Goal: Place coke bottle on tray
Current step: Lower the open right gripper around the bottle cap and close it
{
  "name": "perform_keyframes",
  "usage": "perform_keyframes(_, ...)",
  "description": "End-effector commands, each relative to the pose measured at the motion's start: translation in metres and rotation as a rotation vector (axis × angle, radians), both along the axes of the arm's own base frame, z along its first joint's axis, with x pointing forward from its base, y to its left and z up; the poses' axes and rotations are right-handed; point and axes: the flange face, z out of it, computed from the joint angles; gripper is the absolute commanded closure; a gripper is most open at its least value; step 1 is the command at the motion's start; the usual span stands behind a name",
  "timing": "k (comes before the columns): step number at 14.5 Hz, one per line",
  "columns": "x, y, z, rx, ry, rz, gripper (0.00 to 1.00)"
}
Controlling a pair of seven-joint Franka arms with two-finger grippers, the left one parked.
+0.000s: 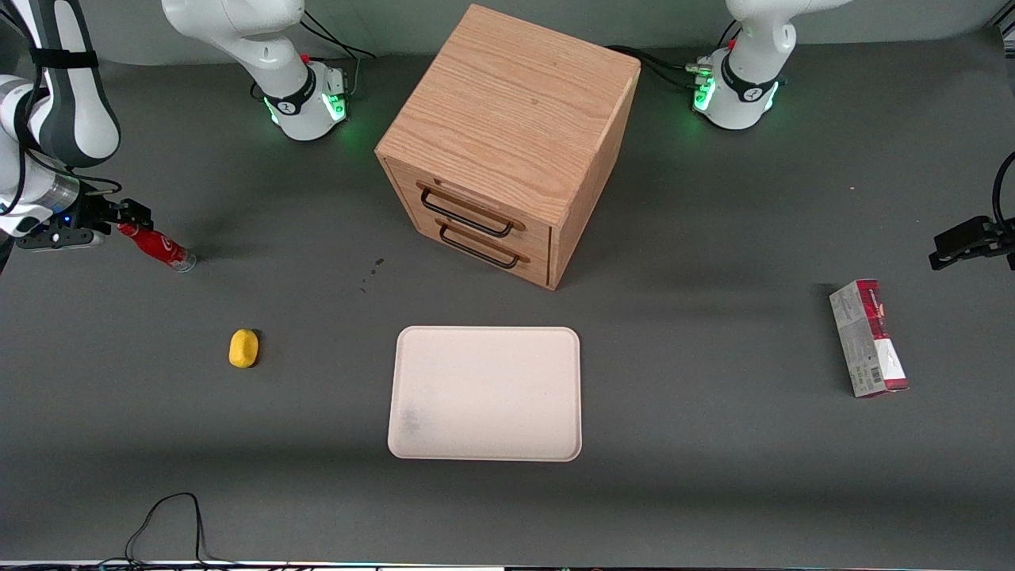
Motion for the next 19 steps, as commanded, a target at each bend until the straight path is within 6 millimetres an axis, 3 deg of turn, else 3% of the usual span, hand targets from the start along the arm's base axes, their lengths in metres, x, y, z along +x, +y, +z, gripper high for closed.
perform_keyframes(1,0.004,0.007,0.001,0.001,0.013,0.041,0.88)
perform_keyframes(2,0.004,0.007,0.002,0.003,0.016,0.042,1.0)
perform_keyframes(8,0.007,0.005,0.012,0.008,0.027,0.037,1.0)
perform_keyframes(10,0.015,0.002,0.034,0.007,0.035,0.036,1.0)
perform_keyframes(13,0.048,0.014,0.094,0.026,0.036,0.046,1.0)
perform_keyframes(16,0.073,0.025,0.178,0.013,0.033,0.066,1.0)
perform_keyframes(19,0.086,0.043,0.259,-0.007,0.005,0.091,1.0)
